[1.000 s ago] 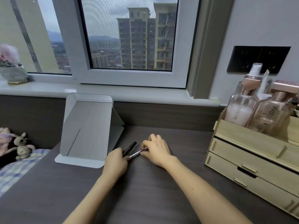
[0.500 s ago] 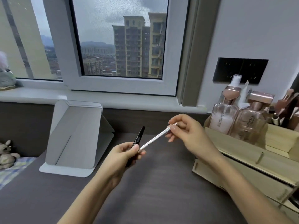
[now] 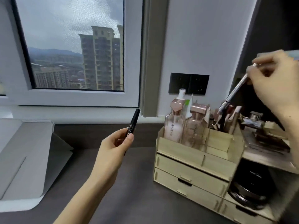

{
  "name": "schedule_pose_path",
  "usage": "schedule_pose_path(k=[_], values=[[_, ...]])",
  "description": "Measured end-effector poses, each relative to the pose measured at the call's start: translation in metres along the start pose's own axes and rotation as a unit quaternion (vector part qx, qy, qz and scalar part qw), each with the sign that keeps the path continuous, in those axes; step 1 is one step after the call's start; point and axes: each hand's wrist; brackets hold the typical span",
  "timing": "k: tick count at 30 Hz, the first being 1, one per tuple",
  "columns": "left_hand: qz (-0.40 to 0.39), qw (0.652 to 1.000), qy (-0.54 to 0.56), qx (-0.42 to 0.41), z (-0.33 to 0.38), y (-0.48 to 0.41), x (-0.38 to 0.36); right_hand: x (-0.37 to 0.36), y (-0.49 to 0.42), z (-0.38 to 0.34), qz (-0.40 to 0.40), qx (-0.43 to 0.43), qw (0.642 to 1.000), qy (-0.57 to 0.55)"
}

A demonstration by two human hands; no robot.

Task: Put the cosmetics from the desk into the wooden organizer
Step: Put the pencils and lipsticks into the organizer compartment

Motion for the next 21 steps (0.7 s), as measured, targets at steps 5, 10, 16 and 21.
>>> schedule_pose_path(k=[5, 10, 16, 21], values=[[-0.017, 1.0, -0.004, -0.024, 0.011, -0.001, -0.031, -0.008, 0.011, 0.023, -0.114, 0.05, 0.983, 0.138], [-0.036, 0.997, 0.021, -0.06, 0.016, 0.003, -0.053, -0.019, 0.018, 0.047, -0.231, 0.05, 0.947, 0.217], [-0.073, 0.994, 0.027, -0.077, 0.022, 0.007, -0.075, -0.029, 0.015, 0.059, -0.317, 0.022, 0.914, 0.254], [-0.087, 0.993, 0.034, -0.078, 0.029, 0.01, -0.094, -0.035, 0.015, 0.058, -0.383, 0.066, 0.851, 0.354]])
Point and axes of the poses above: each hand's wrist, its own y-axis away from the middle knuckle, its own x-axis out of the back of the hand, z = x × y, and after that the axes turned 1 degree about -z, right-handed
